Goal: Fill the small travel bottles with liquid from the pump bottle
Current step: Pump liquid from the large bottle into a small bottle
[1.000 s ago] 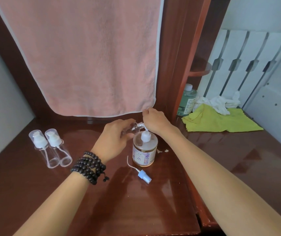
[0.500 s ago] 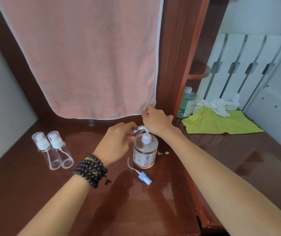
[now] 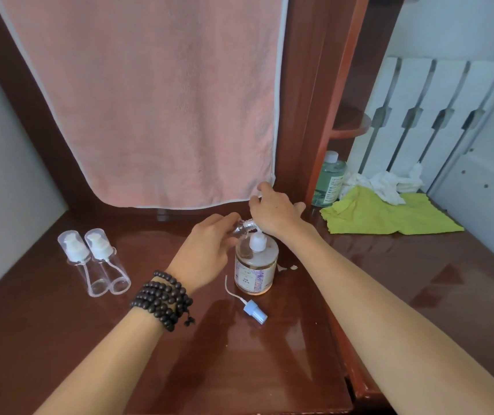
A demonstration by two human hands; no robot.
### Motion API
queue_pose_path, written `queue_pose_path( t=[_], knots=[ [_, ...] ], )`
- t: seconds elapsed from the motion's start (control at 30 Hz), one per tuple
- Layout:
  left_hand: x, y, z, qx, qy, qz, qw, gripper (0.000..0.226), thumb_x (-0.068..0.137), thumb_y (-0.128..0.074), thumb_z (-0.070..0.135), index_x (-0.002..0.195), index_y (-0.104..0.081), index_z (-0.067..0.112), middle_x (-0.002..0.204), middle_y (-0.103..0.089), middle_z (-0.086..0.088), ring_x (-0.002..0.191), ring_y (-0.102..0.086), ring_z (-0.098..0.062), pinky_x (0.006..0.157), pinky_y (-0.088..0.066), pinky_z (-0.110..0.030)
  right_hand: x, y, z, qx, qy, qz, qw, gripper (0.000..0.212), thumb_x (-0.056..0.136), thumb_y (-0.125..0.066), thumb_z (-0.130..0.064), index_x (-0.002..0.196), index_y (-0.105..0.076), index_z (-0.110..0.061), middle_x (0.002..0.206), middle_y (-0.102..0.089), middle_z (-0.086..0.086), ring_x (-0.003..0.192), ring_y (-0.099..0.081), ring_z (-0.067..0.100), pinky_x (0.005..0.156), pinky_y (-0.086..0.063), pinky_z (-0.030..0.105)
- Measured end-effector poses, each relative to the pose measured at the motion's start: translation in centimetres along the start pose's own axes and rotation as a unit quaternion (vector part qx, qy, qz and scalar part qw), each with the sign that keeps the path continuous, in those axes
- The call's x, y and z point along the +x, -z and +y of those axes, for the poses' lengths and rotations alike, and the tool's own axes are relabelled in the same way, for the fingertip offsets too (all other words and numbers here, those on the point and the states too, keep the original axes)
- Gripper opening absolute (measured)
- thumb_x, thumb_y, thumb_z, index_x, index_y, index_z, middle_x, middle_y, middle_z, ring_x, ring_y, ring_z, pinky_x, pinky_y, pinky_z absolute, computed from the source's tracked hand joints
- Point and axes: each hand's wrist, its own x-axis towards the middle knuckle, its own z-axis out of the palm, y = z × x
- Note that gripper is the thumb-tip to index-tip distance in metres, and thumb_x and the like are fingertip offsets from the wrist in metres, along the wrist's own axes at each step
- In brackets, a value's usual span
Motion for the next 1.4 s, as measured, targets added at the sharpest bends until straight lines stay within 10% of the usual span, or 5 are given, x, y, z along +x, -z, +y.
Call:
queue_pose_path(
  t=[0.6, 0.77, 0.97, 1.2, 1.4],
  knots=[
    [-0.4, -1.2, -0.3, 0.006, 0.013, 0.004, 1.0, 0.039, 0.087, -0.059, 0.0, 0.124, -0.056, 0.011, 0.094, -0.055, 0.0, 0.087, -0.054, -0.019, 0.078, -0.046, -0.031, -1.2, -1.2, 0.6, 0.071, -0.058, -0.03, 0.995, 0.062, 0.097, -0.03, -0.025, 0.156, -0.027, -0.041, 0.105, -0.055, 0.004, 0.118, -0.052, 0.033, 0.112, -0.019, 0.057],
    [-0.7, -1.0, -0.1, -0.006, 0.015, 0.001, 1.0, 0.041, 0.089, -0.059, 0.003, 0.128, -0.054, 0.011, 0.102, -0.06, -0.004, 0.097, -0.06, -0.023, 0.084, -0.047, -0.03, -1.6, -0.7, 0.7, 0.097, -0.087, -0.048, 0.99, 0.068, 0.096, -0.032, -0.026, 0.16, -0.019, -0.044, 0.133, -0.06, 0.009, 0.134, -0.045, 0.035, 0.118, -0.007, 0.059],
    [-0.1, -0.2, 0.2, 0.007, -0.003, 0.014, 1.0, 0.034, 0.087, -0.058, 0.001, 0.119, -0.057, 0.012, 0.095, -0.057, -0.002, 0.088, -0.056, -0.021, 0.078, -0.046, -0.032, -0.8, -0.4, 0.7, 0.156, -0.016, -0.03, 0.987, 0.065, 0.098, -0.035, -0.028, 0.16, -0.018, -0.037, 0.124, -0.062, 0.013, 0.108, -0.064, 0.036, 0.099, -0.051, 0.053],
    [-0.6, -1.0, 0.0, 0.014, 0.011, -0.001, 1.0, 0.031, 0.086, -0.058, 0.0, 0.116, -0.057, 0.011, 0.088, -0.058, -0.004, 0.083, -0.057, -0.025, 0.074, -0.049, -0.038, -1.5, -1.1, 1.1, 0.139, -0.07, -0.041, 0.987, 0.068, 0.097, -0.035, -0.026, 0.161, -0.02, -0.04, 0.153, -0.044, 0.014, 0.131, -0.05, 0.036, 0.102, -0.045, 0.044],
    [0.0, 0.1, 0.3, 0.015, -0.012, 0.011, 1.0, 0.027, 0.087, -0.059, 0.004, 0.113, -0.058, 0.009, 0.091, -0.06, -0.007, 0.085, -0.058, -0.026, 0.077, -0.049, -0.043, -0.8, -0.3, 0.9, 0.15, 0.002, 0.036, 0.988, 0.055, 0.097, -0.046, -0.04, 0.15, -0.043, -0.026, 0.116, -0.069, 0.008, 0.11, -0.061, 0.029, 0.091, -0.052, 0.043]
  ],
)
